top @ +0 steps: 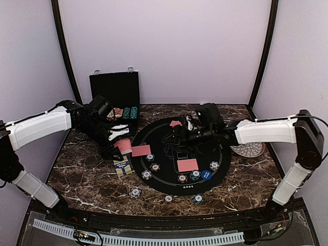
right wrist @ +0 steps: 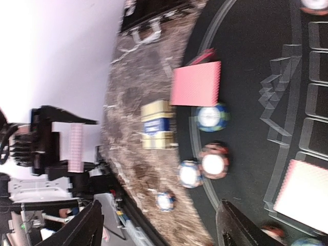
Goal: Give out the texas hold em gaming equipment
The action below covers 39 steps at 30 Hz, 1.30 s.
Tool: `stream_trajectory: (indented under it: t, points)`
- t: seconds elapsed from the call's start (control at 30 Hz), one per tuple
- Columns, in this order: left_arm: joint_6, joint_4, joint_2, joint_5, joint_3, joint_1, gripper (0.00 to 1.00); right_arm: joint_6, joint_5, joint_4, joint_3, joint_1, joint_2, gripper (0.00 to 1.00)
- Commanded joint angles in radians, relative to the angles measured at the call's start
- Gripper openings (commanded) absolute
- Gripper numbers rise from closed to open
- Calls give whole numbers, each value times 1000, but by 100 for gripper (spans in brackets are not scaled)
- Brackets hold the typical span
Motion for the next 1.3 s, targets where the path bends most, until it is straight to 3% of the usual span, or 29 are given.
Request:
stream_trajectory:
  t: [0.0, 0.33, 1.27]
  points:
    - [-13, -8, -10, 30, 32, -3, 0, 122, -98, 241, 61, 78, 98, 79]
    - [-16, -2, -7, 24, 33, -5, 0, 188, -170, 345, 228, 171, 287, 80]
    - [-13, 3, 4, 14, 34, -8, 0, 279, -251, 464, 389, 212, 484, 80]
